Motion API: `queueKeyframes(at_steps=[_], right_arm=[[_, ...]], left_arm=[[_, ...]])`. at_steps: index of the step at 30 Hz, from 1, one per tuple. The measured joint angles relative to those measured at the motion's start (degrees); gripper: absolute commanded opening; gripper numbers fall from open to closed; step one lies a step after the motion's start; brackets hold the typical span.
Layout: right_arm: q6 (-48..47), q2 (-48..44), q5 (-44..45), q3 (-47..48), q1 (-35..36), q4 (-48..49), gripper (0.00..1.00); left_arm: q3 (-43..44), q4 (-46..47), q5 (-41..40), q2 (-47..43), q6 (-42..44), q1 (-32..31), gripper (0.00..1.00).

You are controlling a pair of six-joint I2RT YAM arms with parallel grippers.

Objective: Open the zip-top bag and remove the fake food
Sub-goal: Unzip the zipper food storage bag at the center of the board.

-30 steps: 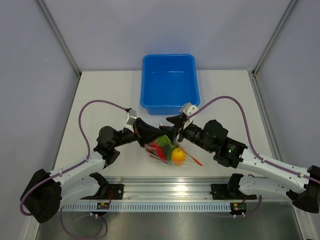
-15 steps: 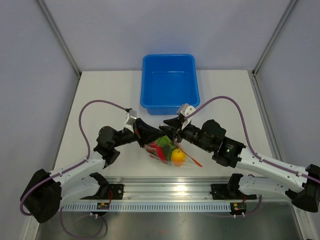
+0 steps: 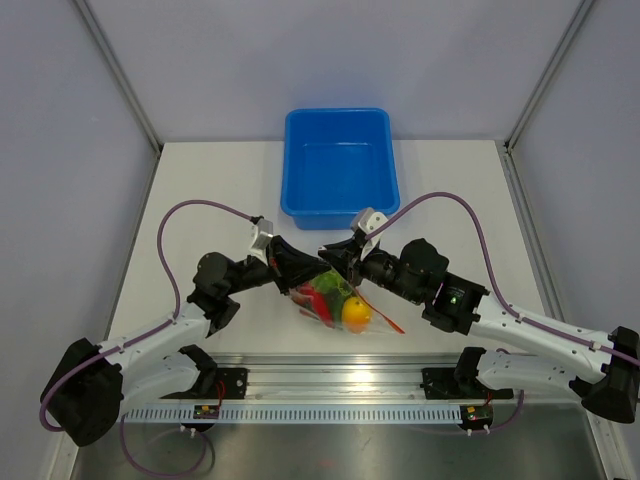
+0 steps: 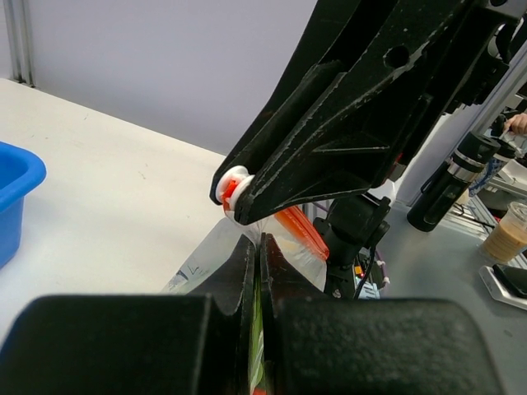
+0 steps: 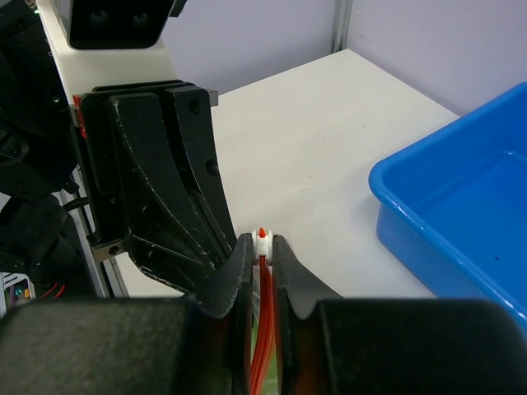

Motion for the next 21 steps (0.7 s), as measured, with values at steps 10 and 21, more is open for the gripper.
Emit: queueKeyframes(at_steps=[10,21], right_arm=[[0.0,0.4,0.0,0.0,0.0,1.1,0.00],[0.2,3.6,0.0,1.0,0.0,3.1,0.00]], left_arm=[[-0.2,-4.6,-5.2,-3.1,0.1,0.0,0.00],[-1.2,-8.8,-11.0,-7.2,-1.6,0.6,0.00]])
